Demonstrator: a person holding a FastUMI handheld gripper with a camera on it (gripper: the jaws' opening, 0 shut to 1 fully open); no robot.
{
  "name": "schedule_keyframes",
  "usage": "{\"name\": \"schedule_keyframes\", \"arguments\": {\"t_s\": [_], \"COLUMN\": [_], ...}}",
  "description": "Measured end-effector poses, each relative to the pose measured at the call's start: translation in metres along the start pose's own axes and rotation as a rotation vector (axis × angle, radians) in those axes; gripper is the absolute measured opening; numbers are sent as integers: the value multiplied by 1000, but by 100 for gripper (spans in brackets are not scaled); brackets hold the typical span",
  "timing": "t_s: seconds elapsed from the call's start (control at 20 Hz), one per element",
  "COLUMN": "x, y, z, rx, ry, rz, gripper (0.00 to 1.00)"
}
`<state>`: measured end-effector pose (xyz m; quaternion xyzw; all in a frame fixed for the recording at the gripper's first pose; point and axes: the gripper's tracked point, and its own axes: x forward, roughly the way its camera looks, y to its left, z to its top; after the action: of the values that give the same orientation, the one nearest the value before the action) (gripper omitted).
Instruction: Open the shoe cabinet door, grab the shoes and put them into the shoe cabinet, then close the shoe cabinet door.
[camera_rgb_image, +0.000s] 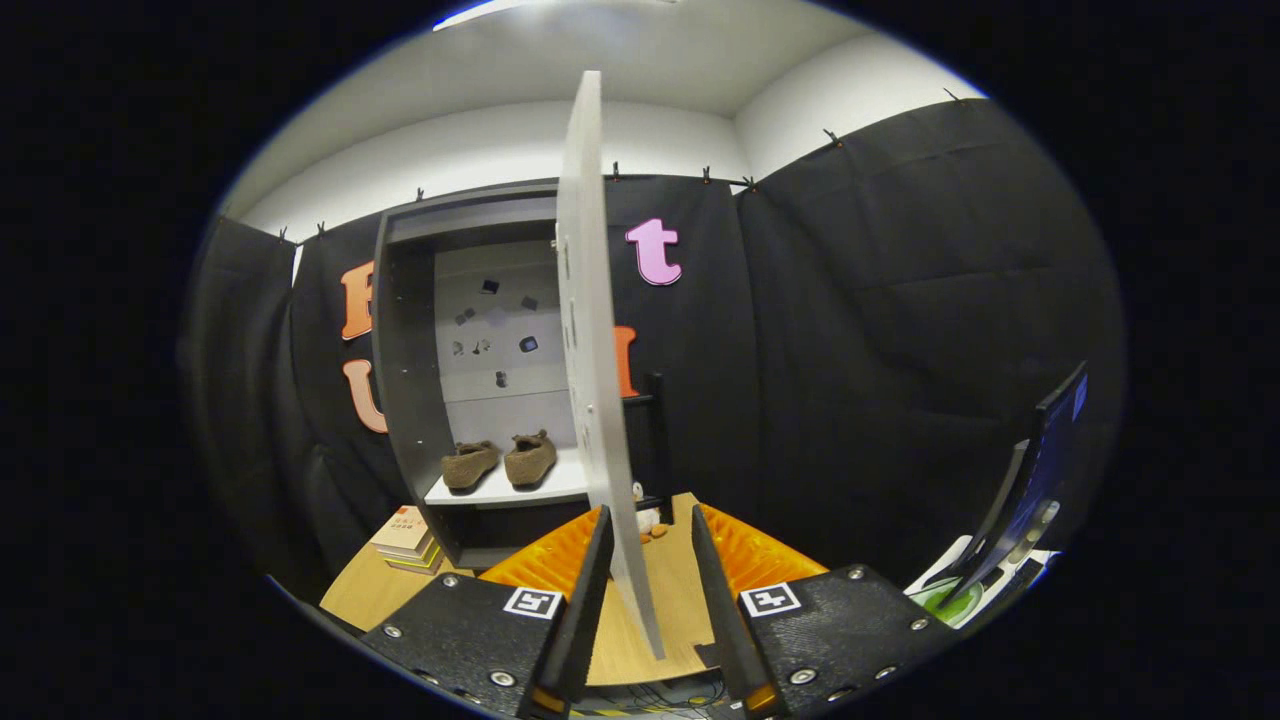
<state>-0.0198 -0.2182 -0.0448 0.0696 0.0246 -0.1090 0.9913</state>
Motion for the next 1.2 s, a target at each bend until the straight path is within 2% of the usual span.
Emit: {"name": "schedule_keyframes", "arguments": {"t_s": [0.2, 0.4, 0.6, 0.9, 1.2], "x": [37, 79, 101, 105, 97], "y": [-13, 9, 15, 32, 79], "z": [-2, -1, 7, 11, 6], "rx": [23, -8, -16, -25, -12], "ry": [19, 29, 30, 10, 22], "rz": [92, 173, 225, 315, 464], "gripper": [56, 59, 60, 60, 60]}}
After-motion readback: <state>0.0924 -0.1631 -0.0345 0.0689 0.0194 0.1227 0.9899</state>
